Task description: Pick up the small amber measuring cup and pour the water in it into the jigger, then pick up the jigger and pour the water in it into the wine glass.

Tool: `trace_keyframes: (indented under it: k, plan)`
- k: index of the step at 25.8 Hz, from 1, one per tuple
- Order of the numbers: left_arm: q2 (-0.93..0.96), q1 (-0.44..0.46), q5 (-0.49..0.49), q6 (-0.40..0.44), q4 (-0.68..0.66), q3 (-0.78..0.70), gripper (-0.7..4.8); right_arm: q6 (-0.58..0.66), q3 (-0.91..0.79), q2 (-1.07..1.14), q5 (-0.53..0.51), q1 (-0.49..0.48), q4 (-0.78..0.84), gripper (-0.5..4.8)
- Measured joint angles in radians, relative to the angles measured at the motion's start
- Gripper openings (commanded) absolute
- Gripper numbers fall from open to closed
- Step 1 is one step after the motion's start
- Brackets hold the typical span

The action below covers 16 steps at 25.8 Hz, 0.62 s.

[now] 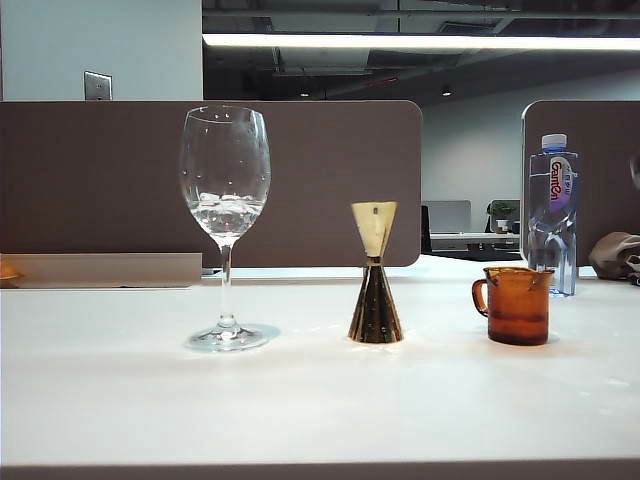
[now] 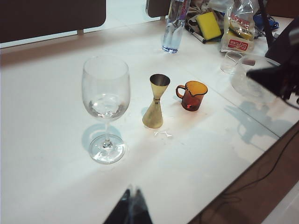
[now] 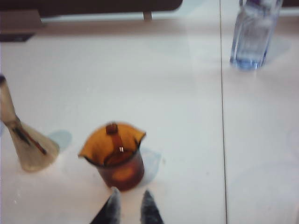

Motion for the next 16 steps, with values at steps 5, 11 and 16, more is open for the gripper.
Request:
trace_keyframes:
  k: [5,11,16]
  plan:
    - [0.0,0.0,0.0,0.0,0.0,0.0,-0.02,0.09,-0.131,0.021,0.039,0.0,0.184,0.68]
    - [0.0,0.0,0.0,0.0,0.0,0.0,-0.02,0.087,-0.082,0.118,0.061,0.097,0.222,0.67]
    - [0.0,0.0,0.0,0.0,0.0,0.0,-0.02,0.031,-0.018,0.247,0.145,0.212,0.152,0.68]
